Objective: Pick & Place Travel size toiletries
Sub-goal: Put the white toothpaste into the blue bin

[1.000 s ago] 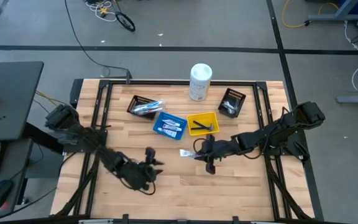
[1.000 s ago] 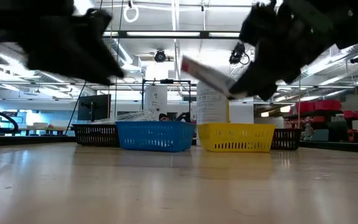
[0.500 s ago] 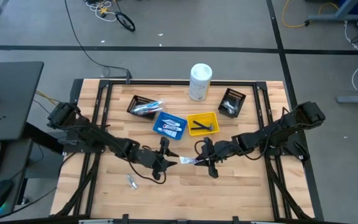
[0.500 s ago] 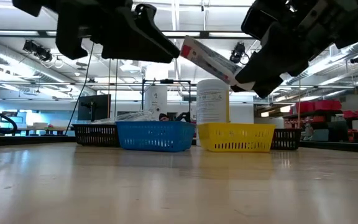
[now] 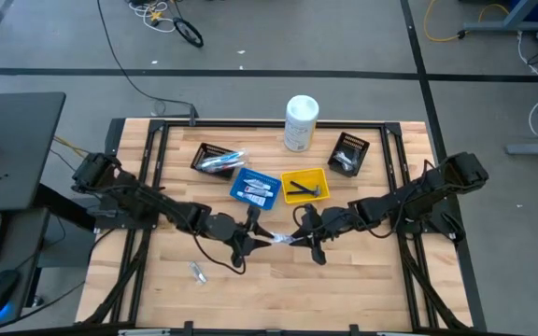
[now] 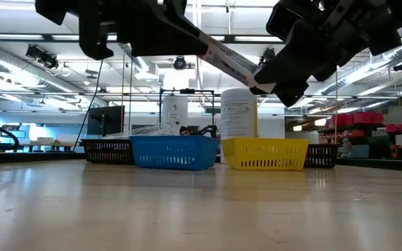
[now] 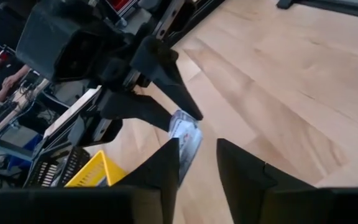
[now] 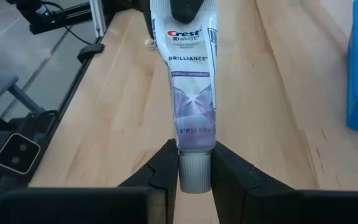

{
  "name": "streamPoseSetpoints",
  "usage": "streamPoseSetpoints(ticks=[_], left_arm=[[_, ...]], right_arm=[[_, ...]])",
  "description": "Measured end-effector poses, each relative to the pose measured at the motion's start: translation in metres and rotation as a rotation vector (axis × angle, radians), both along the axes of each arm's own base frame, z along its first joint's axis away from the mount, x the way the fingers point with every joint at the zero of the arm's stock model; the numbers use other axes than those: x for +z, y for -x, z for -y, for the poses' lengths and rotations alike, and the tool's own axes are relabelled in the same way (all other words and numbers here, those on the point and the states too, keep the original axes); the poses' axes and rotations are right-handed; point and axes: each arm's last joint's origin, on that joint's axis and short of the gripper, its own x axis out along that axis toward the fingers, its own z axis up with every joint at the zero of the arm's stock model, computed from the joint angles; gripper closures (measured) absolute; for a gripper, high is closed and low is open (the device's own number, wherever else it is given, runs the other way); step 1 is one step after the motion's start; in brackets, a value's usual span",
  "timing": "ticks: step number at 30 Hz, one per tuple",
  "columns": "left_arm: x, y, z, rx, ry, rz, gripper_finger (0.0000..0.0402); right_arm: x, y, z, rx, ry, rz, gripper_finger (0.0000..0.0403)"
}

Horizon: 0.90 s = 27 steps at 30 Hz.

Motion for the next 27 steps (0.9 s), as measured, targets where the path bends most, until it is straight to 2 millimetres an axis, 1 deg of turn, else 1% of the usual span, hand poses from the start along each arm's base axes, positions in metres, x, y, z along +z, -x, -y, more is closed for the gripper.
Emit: streamPoseSetpoints(ticks=[7,12,17,21,24,27], left_arm=[[0.001,-0.004,-0.011,0.034,0.022,0.005,0.0356],[0.001,-0.006,-0.017,0.001,0.059,-0.003,0.0393],[0.001,-0.006,-0.017,-0.008,0.063,-0.005,0.0391],[-0.002,-0.005,-0.018,0.014,0.055,-0.035,0.0393],[-0.010,-0.002,-0.021,0.090,0.046,-0.109,0.0396],[-0.012,0.000,-0.024,0.219,-0.001,-0.118,0.0392]], right_arm=[[0.001,-0.001,0.001,-0.005,0.000,0.006,0.0326],[0.000,-0.001,0.001,-0.005,-0.002,0.006,0.0323],[0.001,-0.001,0.001,-0.005,-0.002,0.008,0.0298],[0.001,-0.001,0.002,-0.043,0.020,0.010,0.0275],[-0.002,0.001,0.004,-0.083,0.053,-0.020,0.0265],[-0.007,0.004,0.006,-0.126,0.051,-0.055,0.0262]])
